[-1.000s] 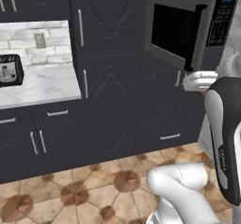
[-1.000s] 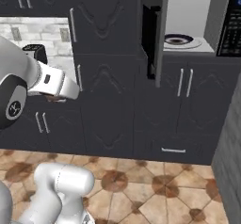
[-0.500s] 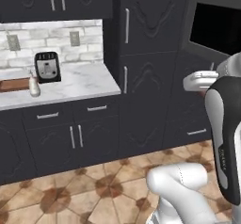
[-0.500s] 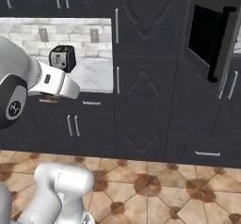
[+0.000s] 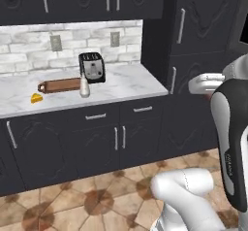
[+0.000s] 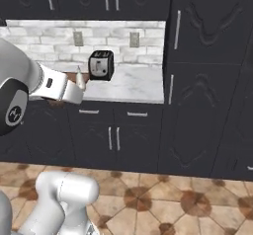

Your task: Retrieve the reheated potato from the microwave, then place the potato, cheese, and condiment on the cutting board.

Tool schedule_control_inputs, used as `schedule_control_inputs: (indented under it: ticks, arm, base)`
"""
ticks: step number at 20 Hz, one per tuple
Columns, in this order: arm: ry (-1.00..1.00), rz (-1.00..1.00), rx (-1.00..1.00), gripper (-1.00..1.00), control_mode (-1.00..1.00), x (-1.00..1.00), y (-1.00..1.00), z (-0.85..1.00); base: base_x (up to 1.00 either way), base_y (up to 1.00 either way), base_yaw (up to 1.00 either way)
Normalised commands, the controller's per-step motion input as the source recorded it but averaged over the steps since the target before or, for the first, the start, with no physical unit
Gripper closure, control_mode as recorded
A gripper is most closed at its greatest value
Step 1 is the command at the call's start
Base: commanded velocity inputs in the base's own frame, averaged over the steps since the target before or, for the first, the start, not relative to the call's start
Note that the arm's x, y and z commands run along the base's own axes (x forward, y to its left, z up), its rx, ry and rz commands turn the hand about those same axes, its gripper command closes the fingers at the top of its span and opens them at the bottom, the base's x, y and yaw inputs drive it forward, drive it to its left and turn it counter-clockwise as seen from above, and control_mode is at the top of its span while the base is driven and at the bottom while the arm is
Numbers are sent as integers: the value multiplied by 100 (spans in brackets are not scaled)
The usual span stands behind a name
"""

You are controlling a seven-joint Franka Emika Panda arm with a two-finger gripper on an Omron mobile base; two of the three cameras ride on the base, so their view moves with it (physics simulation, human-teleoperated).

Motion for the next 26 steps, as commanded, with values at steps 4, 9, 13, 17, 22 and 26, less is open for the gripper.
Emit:
schedule_control_inputs:
  ticks: [4,9,13,17,22,26]
  arm:
    - [0,0,0,100,100,0,0,0]
    - [0,0,0,100,100,0,0,0]
    - [0,0,0,100,100,0,0,0]
    - [0,0,0,100,100,0,0,0]
    - [0,0,0,100,100,0,0,0]
    - [0,0,0,100,100,0,0,0]
  base:
    - [42,100,0]
    - [57,100,0]
    - [74,100,0]
    - [90,77,0]
    - [78,20,-2]
    - [41,0,-5]
